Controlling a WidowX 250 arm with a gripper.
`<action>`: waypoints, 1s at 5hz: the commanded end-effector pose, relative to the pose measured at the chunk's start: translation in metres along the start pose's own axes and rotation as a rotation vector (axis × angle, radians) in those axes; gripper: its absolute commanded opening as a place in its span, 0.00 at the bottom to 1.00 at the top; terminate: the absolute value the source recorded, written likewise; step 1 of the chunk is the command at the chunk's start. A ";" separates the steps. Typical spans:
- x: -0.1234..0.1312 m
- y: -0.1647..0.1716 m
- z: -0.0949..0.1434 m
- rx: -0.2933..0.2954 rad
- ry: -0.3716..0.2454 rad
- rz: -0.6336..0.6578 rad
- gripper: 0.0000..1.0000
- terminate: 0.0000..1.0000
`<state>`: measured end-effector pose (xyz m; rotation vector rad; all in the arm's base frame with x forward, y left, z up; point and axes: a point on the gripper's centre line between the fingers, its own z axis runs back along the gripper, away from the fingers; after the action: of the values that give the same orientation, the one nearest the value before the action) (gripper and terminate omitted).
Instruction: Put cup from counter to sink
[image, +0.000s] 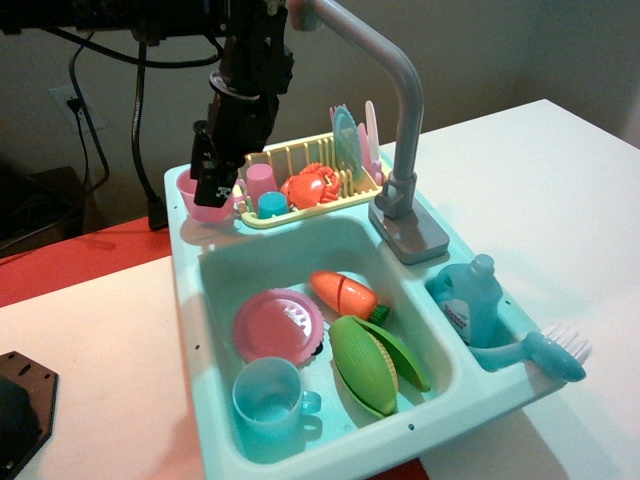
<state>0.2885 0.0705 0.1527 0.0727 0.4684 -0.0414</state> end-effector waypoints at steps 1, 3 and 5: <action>0.000 0.001 -0.001 0.008 -0.028 0.037 1.00 0.00; -0.008 -0.001 -0.010 0.019 -0.036 0.037 0.00 0.00; -0.014 0.000 -0.009 0.019 -0.048 0.039 0.00 0.00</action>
<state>0.2754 0.0688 0.1319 0.0878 0.4929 -0.0335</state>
